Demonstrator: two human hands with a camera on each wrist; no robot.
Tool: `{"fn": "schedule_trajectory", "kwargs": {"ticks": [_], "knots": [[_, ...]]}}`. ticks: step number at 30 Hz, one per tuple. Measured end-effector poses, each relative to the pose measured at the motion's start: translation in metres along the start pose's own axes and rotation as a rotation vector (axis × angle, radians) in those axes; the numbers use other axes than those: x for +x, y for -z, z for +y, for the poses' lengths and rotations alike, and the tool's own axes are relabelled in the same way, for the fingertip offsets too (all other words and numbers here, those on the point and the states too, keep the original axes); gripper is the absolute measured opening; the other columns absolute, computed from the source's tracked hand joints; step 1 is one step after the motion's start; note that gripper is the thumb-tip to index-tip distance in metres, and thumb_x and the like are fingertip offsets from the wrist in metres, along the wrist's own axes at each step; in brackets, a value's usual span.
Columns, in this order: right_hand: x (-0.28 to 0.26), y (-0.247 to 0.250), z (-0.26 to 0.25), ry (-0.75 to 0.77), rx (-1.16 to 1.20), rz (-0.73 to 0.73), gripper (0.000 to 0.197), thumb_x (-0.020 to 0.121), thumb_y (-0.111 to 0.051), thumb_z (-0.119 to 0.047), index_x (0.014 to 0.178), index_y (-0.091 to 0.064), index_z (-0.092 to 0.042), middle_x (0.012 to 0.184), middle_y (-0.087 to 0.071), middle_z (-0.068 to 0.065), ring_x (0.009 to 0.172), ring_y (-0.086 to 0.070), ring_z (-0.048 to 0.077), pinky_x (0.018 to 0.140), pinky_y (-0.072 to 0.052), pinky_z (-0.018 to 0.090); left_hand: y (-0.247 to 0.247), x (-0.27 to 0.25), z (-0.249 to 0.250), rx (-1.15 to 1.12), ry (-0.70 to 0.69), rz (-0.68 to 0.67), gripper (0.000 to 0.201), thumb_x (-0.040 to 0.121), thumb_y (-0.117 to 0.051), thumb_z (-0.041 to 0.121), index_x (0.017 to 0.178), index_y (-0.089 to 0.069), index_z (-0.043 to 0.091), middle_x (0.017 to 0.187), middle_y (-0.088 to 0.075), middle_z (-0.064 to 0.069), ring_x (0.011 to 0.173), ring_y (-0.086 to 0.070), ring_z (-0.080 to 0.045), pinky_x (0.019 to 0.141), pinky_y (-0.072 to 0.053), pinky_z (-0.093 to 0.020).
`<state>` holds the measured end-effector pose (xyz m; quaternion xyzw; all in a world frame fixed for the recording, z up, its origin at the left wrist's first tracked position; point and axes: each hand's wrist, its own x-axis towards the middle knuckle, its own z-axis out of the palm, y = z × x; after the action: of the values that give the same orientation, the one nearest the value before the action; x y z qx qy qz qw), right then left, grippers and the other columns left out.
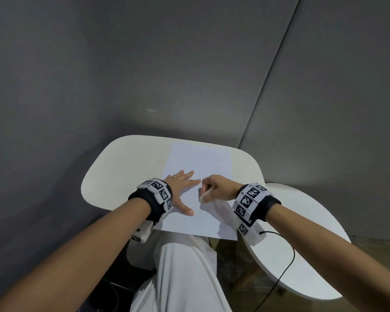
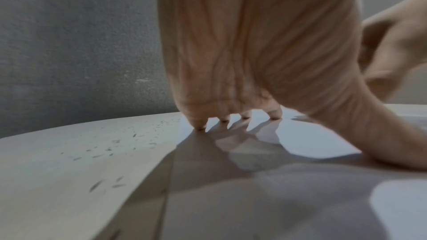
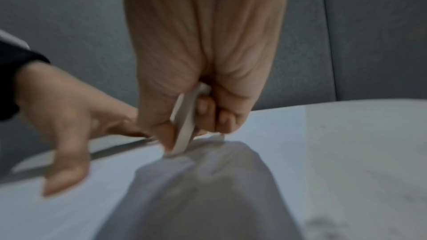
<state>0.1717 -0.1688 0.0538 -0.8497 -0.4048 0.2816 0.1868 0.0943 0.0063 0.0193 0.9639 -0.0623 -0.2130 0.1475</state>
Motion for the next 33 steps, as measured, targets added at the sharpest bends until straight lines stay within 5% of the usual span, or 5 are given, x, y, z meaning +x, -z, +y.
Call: {"fn": "schedule_trajectory", "kwargs": {"ticks": [14,18,23,28,33], "knots": [[-0.004,-0.001,0.006,-0.002,0.015,0.016,0.022,0.077,-0.069,-0.012,0.066,-0.053,-0.022,0.093,-0.070,0.011,0.076,-0.059,0.016,0.069,-0.047,0.026,0.000,0.002,0.000,0.001,0.021,0.004,0.120,0.056,-0.067,0.071,0.153,-0.003,0.038,0.160,0.016,0.008,0.147,0.016,-0.022,0.118,-0.001,-0.054],[0.001,0.005,0.011,-0.028,0.049,0.258,0.028,0.077,-0.066,-0.006,0.065,-0.044,-0.019,0.096,-0.069,0.014,0.088,-0.064,0.027,0.072,-0.049,0.031,0.001,0.003,0.005,0.010,0.056,0.018,0.110,0.069,-0.073,0.065,0.152,-0.006,0.039,0.160,0.017,0.007,0.147,0.016,-0.022,0.118,-0.002,-0.054],[-0.004,0.009,0.004,-0.027,-0.050,-0.031,0.025,0.078,-0.070,-0.012,0.064,-0.050,-0.020,0.070,-0.058,-0.012,0.064,-0.053,0.001,0.057,-0.038,0.012,0.002,0.003,0.003,0.023,0.050,-0.012,0.113,0.064,-0.074,0.067,0.151,-0.006,0.043,0.160,0.017,0.009,0.147,0.017,-0.022,0.116,-0.004,-0.058],[0.002,0.009,0.012,0.010,0.004,0.200,0.026,0.076,-0.065,-0.002,0.068,-0.043,-0.014,0.099,-0.068,0.015,0.088,-0.063,0.026,0.062,-0.044,0.020,0.007,-0.001,0.011,0.052,0.063,-0.003,0.109,0.070,-0.074,0.062,0.152,-0.007,0.038,0.161,0.014,0.005,0.147,0.014,-0.027,0.116,-0.007,-0.059],[-0.003,0.009,0.012,-0.007,-0.020,0.116,0.022,0.078,-0.067,-0.007,0.071,-0.046,-0.013,0.076,-0.061,-0.003,0.069,-0.057,0.012,0.060,-0.042,0.020,-0.009,0.010,0.032,-0.059,0.199,0.093,0.116,0.060,-0.066,0.079,0.151,-0.002,0.045,0.160,0.016,0.009,0.147,0.016,-0.026,0.113,-0.001,-0.060]]}}
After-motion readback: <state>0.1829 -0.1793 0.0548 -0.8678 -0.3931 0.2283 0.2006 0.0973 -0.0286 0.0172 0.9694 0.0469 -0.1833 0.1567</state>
